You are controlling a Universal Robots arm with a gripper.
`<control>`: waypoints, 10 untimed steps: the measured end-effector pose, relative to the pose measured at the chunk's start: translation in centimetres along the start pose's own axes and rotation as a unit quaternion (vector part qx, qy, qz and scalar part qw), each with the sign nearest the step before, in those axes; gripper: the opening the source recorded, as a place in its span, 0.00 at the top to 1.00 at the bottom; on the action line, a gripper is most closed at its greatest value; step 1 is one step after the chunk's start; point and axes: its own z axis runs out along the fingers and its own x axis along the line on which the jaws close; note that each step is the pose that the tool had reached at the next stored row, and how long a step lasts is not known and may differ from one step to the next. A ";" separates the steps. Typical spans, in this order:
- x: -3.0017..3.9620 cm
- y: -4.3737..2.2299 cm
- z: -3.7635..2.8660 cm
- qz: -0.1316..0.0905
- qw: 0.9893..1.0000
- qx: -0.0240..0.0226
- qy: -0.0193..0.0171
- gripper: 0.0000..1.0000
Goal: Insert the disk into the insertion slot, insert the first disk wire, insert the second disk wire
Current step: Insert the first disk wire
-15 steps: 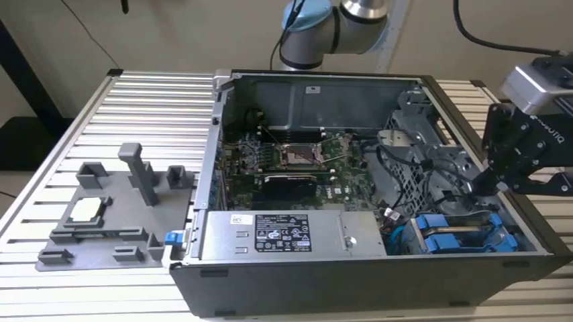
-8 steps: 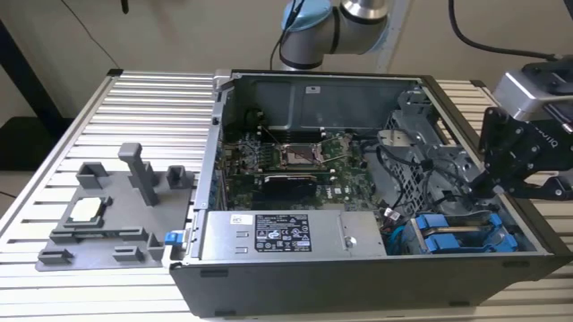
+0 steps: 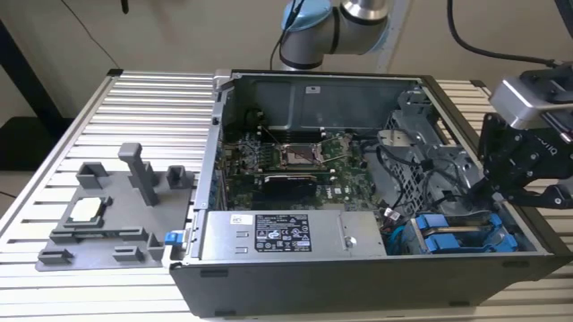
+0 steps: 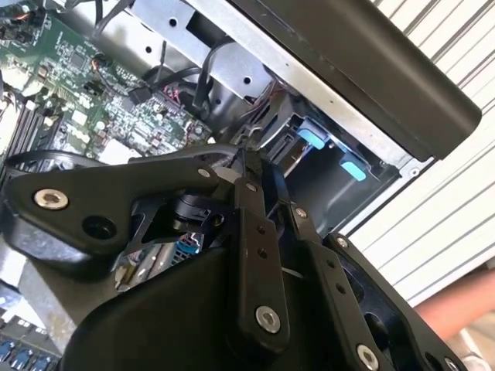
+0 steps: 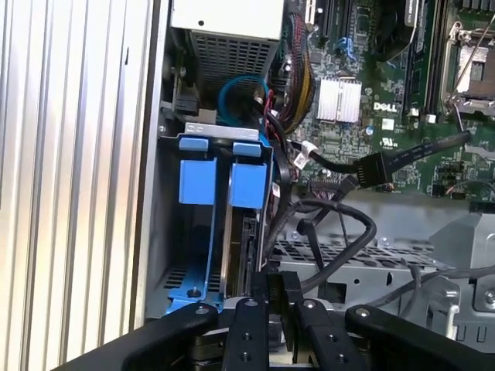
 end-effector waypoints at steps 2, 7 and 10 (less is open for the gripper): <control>0.23 0.14 0.05 0.000 1.000 0.001 0.001 0.81; 0.42 0.35 0.27 -0.001 1.000 0.015 0.004 0.81; 0.43 0.33 0.46 -0.001 1.000 0.019 0.004 0.81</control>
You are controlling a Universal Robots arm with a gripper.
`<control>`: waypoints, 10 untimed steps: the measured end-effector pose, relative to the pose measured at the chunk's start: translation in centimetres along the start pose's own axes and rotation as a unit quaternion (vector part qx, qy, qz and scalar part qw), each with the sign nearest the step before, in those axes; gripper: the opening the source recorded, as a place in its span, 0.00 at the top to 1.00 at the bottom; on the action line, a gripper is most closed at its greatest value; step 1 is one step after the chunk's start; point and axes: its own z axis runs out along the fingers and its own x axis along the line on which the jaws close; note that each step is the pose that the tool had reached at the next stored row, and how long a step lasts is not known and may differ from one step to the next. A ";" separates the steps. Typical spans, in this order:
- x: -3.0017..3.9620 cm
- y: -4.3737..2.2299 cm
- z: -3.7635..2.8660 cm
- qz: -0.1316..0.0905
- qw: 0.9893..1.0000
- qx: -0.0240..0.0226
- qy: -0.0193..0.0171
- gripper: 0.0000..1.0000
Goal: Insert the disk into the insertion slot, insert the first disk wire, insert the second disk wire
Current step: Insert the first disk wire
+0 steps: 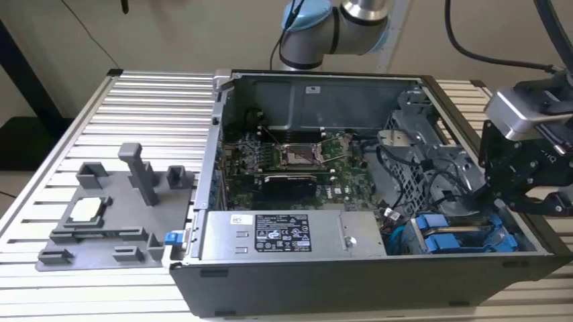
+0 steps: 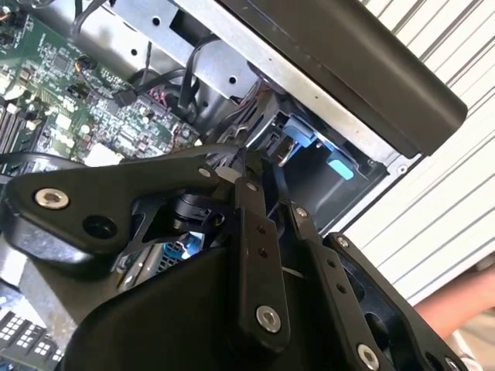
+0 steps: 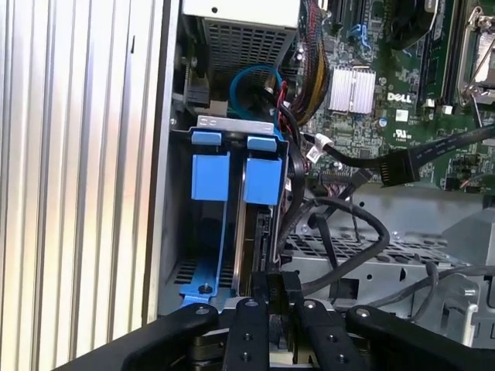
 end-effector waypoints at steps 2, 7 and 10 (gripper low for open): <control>0.00 0.01 0.01 0.000 1.000 0.000 0.000 0.81; 0.00 0.01 0.03 0.000 1.000 0.000 0.000 0.81; 0.01 0.01 0.16 0.003 1.000 0.000 0.001 0.81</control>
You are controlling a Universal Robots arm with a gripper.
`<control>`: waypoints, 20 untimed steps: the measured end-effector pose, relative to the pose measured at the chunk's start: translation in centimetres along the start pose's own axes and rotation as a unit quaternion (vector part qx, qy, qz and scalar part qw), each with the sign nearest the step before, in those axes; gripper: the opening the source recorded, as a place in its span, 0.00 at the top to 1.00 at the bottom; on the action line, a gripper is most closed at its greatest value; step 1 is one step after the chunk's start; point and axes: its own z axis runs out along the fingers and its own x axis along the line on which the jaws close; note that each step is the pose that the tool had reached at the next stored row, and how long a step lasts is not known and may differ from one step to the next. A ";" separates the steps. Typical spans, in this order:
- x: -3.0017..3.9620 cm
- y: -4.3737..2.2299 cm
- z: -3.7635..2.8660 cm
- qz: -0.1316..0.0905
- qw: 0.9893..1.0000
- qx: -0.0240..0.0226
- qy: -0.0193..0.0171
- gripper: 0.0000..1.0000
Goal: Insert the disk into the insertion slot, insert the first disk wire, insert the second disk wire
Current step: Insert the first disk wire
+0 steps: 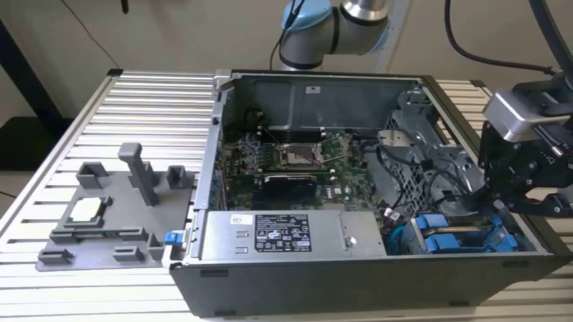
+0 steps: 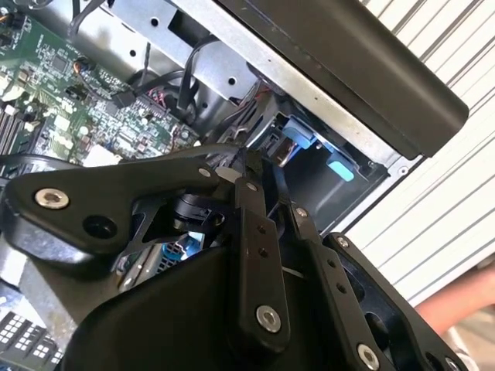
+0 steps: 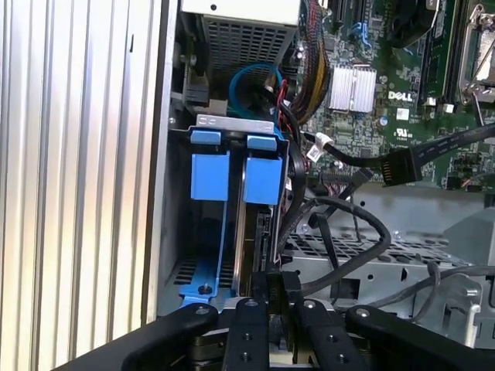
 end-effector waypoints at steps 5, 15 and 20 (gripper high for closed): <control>0.02 0.01 0.30 0.010 1.000 0.001 0.001 0.81; 0.19 -0.07 0.87 0.027 1.000 0.002 0.001 0.81; 0.24 -0.09 1.10 0.031 1.000 0.002 0.001 0.81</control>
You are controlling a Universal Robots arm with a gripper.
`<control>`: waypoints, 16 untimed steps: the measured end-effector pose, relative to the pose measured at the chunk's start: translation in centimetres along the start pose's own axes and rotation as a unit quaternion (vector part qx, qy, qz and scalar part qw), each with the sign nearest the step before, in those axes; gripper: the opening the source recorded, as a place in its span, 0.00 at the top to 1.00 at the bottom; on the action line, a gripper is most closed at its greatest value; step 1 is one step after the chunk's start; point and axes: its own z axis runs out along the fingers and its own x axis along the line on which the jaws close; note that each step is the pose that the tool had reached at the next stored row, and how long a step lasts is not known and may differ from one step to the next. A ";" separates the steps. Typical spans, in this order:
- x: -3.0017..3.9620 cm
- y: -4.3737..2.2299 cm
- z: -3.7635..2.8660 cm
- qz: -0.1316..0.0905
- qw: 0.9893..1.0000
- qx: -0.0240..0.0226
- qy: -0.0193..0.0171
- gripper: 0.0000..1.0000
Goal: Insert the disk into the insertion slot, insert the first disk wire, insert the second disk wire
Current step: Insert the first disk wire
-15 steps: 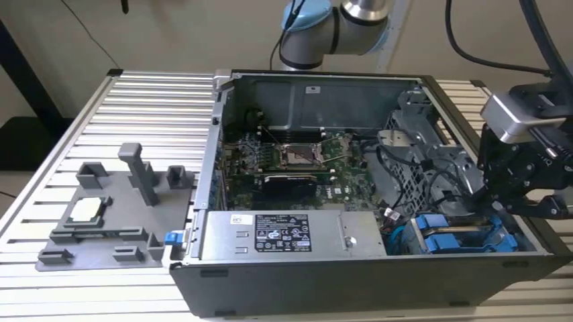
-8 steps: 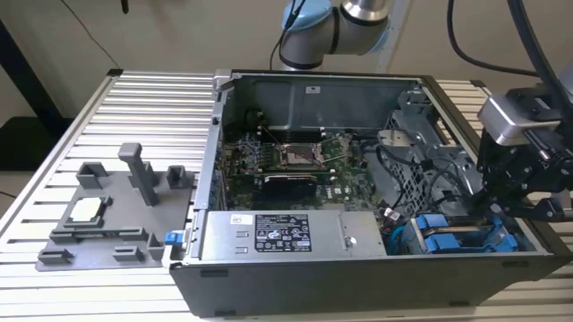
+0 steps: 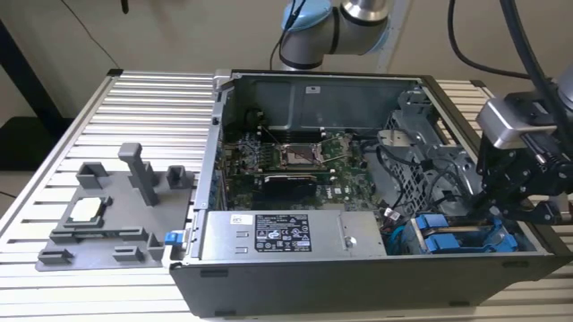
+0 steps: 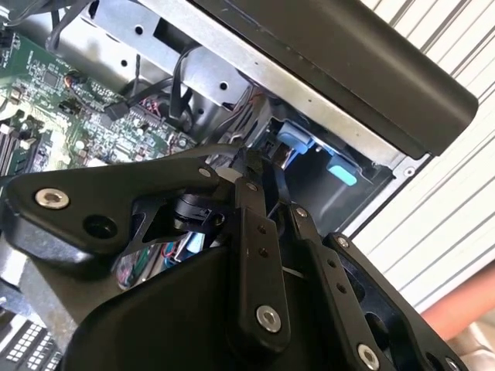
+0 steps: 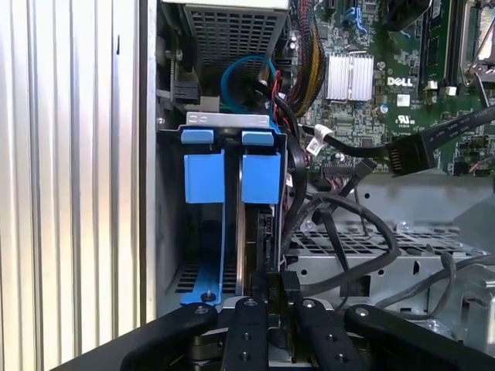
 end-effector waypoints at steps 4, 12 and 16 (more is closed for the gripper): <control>0.02 -0.05 0.11 0.001 1.000 0.000 0.000 0.81; 0.09 -0.07 0.16 0.006 1.000 0.000 0.000 0.81; 0.11 -0.05 0.16 0.006 1.000 0.000 0.000 0.81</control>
